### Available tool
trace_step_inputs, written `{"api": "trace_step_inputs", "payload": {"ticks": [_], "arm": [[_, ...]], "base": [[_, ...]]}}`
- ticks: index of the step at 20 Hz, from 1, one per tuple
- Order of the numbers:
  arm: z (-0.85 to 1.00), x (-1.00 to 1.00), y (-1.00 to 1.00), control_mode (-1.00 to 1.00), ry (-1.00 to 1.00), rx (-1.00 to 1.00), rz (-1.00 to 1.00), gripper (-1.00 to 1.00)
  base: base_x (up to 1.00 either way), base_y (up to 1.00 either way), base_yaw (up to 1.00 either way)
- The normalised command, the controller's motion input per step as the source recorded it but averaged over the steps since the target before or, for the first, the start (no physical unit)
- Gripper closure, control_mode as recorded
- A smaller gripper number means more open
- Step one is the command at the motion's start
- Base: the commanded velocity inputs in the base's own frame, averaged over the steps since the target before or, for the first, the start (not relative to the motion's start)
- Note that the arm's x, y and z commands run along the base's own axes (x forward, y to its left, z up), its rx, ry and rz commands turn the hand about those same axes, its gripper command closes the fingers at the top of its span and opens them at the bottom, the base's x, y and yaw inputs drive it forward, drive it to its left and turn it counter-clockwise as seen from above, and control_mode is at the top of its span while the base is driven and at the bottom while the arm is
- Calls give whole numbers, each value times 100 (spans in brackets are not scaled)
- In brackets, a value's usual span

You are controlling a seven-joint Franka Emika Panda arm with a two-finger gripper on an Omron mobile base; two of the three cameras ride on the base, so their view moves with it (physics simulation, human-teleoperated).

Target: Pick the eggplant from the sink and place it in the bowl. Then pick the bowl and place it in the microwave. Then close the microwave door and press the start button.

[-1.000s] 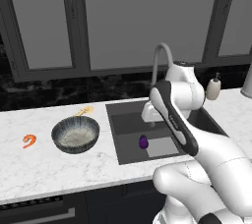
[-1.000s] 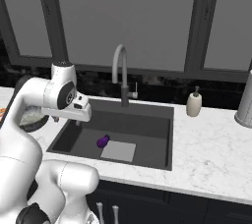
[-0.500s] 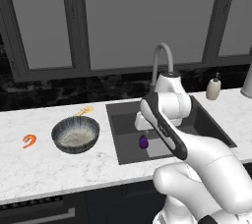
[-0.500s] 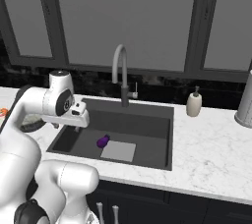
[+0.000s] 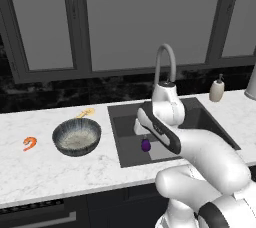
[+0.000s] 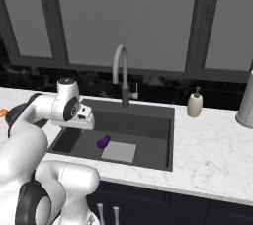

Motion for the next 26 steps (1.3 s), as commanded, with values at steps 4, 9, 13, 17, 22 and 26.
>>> {"api": "trace_step_inputs", "payload": {"ticks": [4,9,13,17,22,26], "arm": [[-21,56,-16,-100,1,0,0,-100],[-33,39,-18,-100,3,0,0,-100],[-49,24,-3,-100,0,0,-2,-100],[-46,29,-1,-100,0,-1,-4,-100],[-29,34,-10,-100,2,0,-6,-100],[-25,38,-12,-100,0,0,-4,-100]], "base": [[0,0,0],[0,0,0],[0,0,0],[0,0,0],[0,0,0],[0,0,0]]}}
